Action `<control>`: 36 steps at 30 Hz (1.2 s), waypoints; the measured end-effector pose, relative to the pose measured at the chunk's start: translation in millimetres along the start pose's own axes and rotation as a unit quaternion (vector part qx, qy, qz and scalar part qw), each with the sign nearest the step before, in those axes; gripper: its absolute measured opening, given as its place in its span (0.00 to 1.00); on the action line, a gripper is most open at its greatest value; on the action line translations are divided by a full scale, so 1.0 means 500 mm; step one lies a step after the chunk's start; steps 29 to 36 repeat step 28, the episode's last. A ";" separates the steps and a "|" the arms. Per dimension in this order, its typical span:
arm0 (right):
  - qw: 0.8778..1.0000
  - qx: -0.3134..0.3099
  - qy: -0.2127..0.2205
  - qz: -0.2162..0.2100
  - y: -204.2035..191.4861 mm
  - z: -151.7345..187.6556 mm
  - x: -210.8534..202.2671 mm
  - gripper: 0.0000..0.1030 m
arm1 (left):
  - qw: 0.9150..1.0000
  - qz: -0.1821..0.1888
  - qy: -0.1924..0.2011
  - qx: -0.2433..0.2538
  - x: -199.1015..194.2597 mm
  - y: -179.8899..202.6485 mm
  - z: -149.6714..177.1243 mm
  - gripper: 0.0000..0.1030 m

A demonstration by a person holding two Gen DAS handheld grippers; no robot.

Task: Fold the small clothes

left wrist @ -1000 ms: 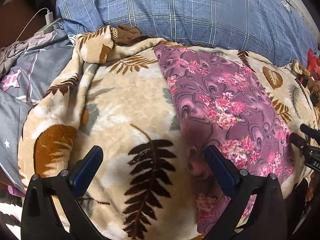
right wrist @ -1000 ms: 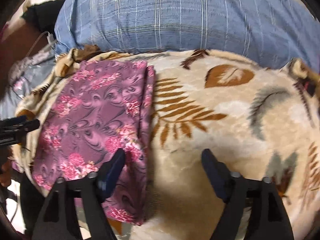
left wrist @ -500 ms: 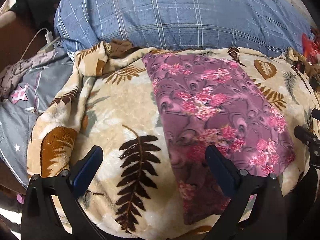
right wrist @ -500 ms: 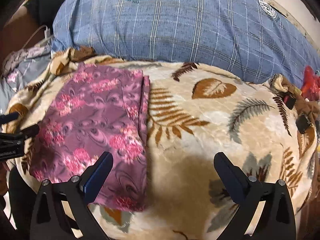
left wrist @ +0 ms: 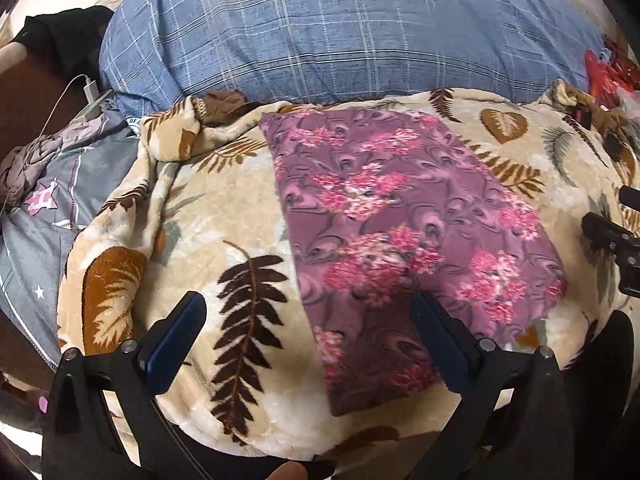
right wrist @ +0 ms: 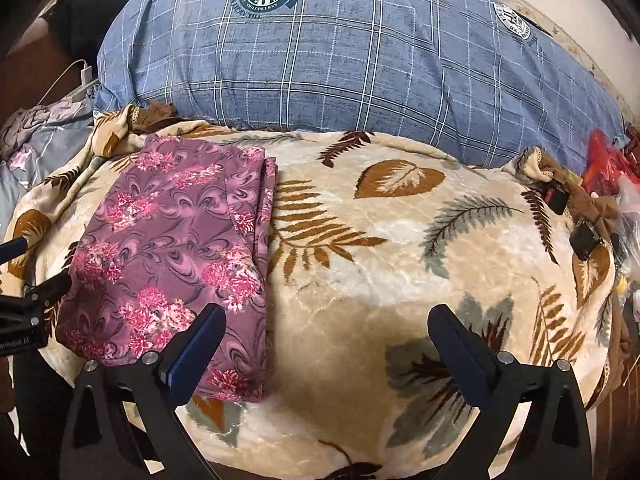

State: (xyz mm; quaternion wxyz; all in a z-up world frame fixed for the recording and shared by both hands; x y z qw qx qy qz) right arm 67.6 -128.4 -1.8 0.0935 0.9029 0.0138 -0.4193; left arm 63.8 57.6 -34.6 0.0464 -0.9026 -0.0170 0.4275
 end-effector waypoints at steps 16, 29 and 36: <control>1.000 0.008 0.000 -0.003 0.016 0.026 -0.022 0.99 | 0.998 0.067 -0.010 0.010 -0.035 0.059 0.027 1.00; 1.000 0.018 0.005 0.005 0.051 0.028 -0.031 0.99 | 0.995 0.099 -0.018 -0.009 -0.047 0.092 0.024 1.00; 1.000 0.018 0.005 0.005 0.051 0.028 -0.031 0.99 | 0.995 0.099 -0.018 -0.009 -0.047 0.092 0.024 1.00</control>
Point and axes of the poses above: each gripper's, at about its wrist camera, not at the fingertips, and x roughly the way its jaws point, y to its right, z to its underside, the point moved 2 cm from there along x, roughly the way its jaws point, and after that the axes turned 5 degrees about -x, right-handed, at the moved point
